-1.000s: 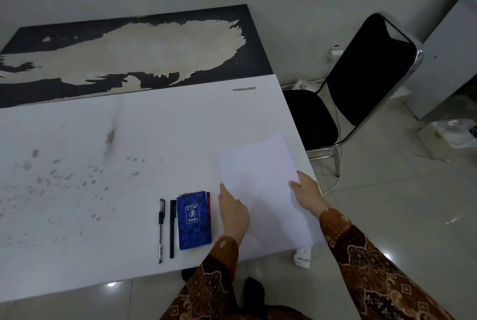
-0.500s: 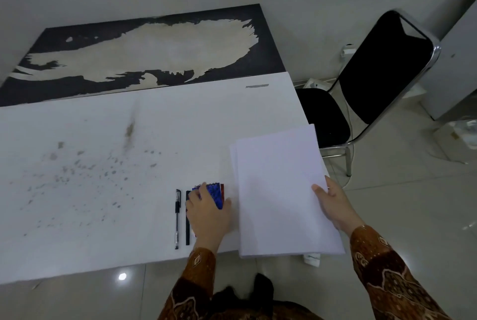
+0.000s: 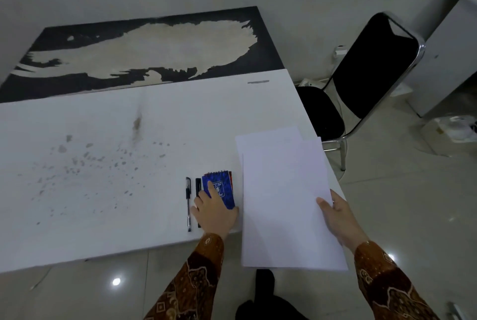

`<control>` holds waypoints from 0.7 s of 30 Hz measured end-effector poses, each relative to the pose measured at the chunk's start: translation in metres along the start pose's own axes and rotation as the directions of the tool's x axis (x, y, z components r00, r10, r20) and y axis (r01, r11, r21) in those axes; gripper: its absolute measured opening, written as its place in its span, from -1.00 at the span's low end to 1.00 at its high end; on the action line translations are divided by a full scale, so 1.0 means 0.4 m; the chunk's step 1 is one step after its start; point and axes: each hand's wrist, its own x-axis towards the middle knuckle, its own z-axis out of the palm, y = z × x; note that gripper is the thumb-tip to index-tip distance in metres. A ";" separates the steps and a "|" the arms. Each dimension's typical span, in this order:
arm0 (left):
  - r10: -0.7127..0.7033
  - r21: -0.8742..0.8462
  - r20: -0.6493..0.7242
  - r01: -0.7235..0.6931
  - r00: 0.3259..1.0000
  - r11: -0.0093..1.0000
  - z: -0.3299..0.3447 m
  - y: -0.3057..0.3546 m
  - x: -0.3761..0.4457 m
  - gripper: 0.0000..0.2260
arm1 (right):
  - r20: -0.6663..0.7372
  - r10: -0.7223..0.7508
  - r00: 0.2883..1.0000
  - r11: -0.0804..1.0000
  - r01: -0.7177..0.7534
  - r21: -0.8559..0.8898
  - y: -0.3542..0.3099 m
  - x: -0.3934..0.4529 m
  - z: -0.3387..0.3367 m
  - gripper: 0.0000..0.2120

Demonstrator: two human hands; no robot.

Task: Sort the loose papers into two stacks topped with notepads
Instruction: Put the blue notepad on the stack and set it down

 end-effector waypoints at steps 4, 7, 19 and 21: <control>0.001 -0.135 0.047 0.006 0.999 0.991 -0.015 -0.012 -0.009 -0.16 | -0.013 0.018 1.000 1.000 -0.018 -0.013 0.034 -0.041 -0.006 -0.75; -0.008 -0.285 0.075 0.030 0.997 0.958 -0.033 -0.019 -0.012 -0.17 | -0.001 0.041 0.999 0.999 -0.041 0.009 0.062 -0.073 -0.012 -0.73; 0.012 -0.337 0.146 0.038 0.989 0.941 -0.117 -0.021 0.035 -0.39 | 0.202 0.178 0.963 0.981 -0.190 0.046 0.097 -0.169 0.034 -0.74; 0.013 -0.291 0.135 0.027 0.991 0.956 -0.109 -0.019 0.028 -0.40 | 0.223 0.190 0.956 0.979 -0.202 0.031 0.097 -0.164 0.064 -0.75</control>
